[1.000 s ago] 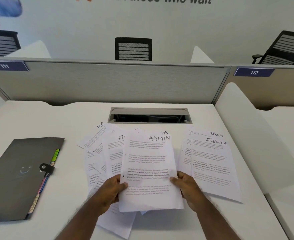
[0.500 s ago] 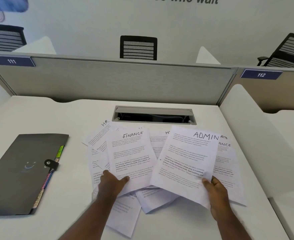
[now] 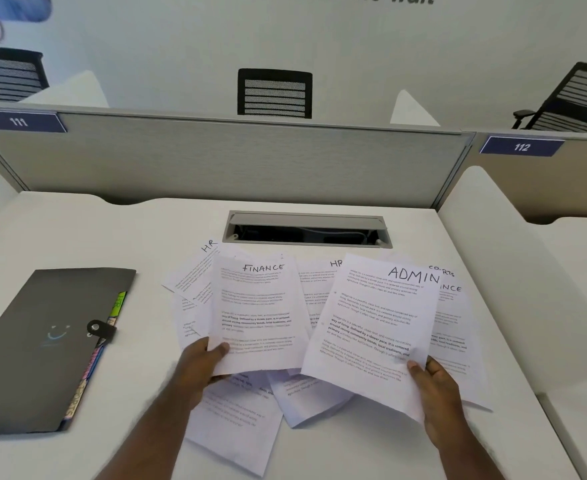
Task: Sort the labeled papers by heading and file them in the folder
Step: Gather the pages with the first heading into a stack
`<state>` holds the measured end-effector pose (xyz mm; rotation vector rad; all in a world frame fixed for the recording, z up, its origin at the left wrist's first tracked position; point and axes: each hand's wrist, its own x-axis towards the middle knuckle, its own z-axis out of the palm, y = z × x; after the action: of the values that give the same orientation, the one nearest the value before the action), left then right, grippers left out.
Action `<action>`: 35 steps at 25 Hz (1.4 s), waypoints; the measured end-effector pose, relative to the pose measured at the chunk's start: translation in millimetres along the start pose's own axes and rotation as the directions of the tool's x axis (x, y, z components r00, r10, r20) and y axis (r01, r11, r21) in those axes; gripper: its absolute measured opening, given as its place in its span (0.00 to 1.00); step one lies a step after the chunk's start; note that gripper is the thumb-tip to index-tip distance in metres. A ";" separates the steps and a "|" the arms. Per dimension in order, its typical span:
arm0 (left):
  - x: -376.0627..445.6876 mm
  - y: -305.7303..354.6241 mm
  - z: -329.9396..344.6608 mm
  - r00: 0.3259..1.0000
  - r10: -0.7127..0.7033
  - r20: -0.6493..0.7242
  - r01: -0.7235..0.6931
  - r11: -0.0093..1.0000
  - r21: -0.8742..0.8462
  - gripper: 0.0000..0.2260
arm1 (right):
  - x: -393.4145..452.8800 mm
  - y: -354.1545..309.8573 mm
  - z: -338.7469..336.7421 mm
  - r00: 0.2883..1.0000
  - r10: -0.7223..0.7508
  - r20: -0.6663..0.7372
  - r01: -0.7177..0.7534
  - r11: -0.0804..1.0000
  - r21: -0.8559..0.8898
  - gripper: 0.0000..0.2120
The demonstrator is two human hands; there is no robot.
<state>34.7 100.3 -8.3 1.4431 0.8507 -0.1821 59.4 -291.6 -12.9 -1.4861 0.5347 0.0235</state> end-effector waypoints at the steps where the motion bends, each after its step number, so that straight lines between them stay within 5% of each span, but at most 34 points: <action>1: -4.1 3.5 -13.3 1.000 0.001 0.030 0.000 1.000 -0.027 0.09 | 1.2 1.7 1.4 1.000 0.011 0.004 -0.011 1.000 0.001 0.12; 13: -2.7 -53.2 -122.9 0.936 -0.054 -0.347 0.138 0.965 0.223 0.09 | 3.7 21.4 32.0 0.990 0.082 0.113 -0.072 0.993 -0.090 0.11; 16: -9.0 -47.9 -123.7 0.861 0.154 -0.484 0.225 0.739 0.635 0.21 | -2.7 15.6 43.6 0.986 0.102 0.132 -0.086 0.989 -0.123 0.09; 19: -22.6 -24.7 -93.2 0.809 0.441 -0.388 -0.012 0.673 0.740 0.22 | -14.9 5.6 60.1 0.975 0.105 0.196 -0.078 0.987 -0.137 0.09; 21: -32.2 -10.2 -63.9 0.908 0.378 -0.180 -0.236 0.818 0.524 0.17 | -25.4 -1.1 74.0 0.950 0.110 0.291 -0.073 0.988 -0.136 0.09; 23: -47.1 -0.9 -35.7 0.982 0.167 0.086 -0.178 0.974 0.139 0.13 | -35.5 -5.1 90.4 0.916 0.116 0.383 -0.064 0.987 -0.147 0.09; 25: -55.5 2.4 -21.8 0.964 0.043 0.263 -0.010 0.992 -0.123 0.12 | -43.1 -5.1 106.6 0.890 0.135 0.436 -0.070 0.984 -0.163 0.09; 28: -45.9 -7.6 -24.9 0.973 -0.064 0.221 0.109 0.974 -0.198 0.11 | -43.3 1.4 124.9 0.859 0.141 0.493 -0.056 0.981 -0.184 0.09; 31: -35.2 -14.1 -39.2 0.988 -0.102 0.114 0.122 0.976 -0.179 0.09 | -33.7 6.9 137.9 0.917 0.075 0.391 0.081 0.927 -0.366 0.10; 35: -30.8 -18.5 -62.5 0.997 -0.081 0.018 0.083 0.980 -0.179 0.10 | -26.2 8.2 148.3 0.957 -0.018 0.288 0.263 0.463 -0.846 0.26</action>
<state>-22.7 142.7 2.0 1.2389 0.8955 -0.1712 81.6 -142.4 -12.6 -2.5277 0.1557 0.4115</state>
